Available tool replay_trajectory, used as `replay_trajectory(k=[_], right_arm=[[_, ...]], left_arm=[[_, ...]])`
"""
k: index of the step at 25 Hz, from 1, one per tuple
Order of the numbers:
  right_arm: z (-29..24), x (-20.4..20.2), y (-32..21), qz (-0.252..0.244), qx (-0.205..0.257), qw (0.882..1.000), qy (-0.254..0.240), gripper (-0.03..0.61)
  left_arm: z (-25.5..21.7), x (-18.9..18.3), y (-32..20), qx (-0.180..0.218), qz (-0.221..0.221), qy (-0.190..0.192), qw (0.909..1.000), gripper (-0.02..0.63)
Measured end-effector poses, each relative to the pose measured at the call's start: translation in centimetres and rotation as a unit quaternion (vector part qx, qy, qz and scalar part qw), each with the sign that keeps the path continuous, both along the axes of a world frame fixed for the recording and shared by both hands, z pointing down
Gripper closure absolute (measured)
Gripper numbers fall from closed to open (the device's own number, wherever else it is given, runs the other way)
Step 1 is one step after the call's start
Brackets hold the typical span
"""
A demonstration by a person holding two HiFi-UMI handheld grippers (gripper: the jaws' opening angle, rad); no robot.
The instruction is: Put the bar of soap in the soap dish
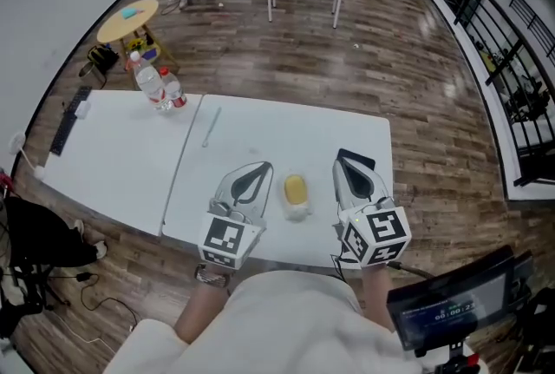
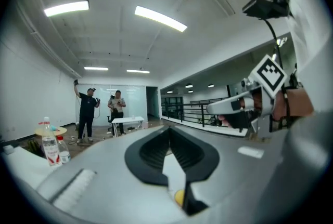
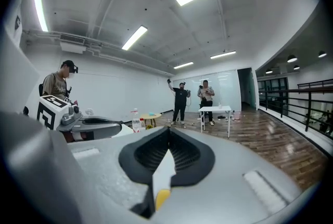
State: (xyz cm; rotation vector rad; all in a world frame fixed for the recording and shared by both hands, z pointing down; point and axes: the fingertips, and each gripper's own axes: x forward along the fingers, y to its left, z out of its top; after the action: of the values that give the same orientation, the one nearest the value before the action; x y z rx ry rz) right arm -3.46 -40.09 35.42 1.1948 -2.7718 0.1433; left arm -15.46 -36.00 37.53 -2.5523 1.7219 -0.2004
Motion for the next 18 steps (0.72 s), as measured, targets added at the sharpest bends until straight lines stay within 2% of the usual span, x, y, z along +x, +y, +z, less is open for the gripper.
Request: replay_trajectory(k=[11,14,18], right_arm=[[-4.2,-0.9,0.7,-0.009,0.086,0.996,-0.027,0.575],[-4.7,-0.7,0.7,-0.005,0.096,0.995,-0.030,0.575],[-4.5,-0.4,0.7,-0.001,0.092,0.995,-0.033,0.575]], left_arm=[[-3.9,-0.8,-0.1,0.053,0.008,0.013,0.9985,0.606],[-4.2,-0.6,-0.3,0.053,0.014,0.028,0.9981,0.606],[-4.0,-0.4,-0.3,0.051,0.017,0.024,0.9982,0.606]])
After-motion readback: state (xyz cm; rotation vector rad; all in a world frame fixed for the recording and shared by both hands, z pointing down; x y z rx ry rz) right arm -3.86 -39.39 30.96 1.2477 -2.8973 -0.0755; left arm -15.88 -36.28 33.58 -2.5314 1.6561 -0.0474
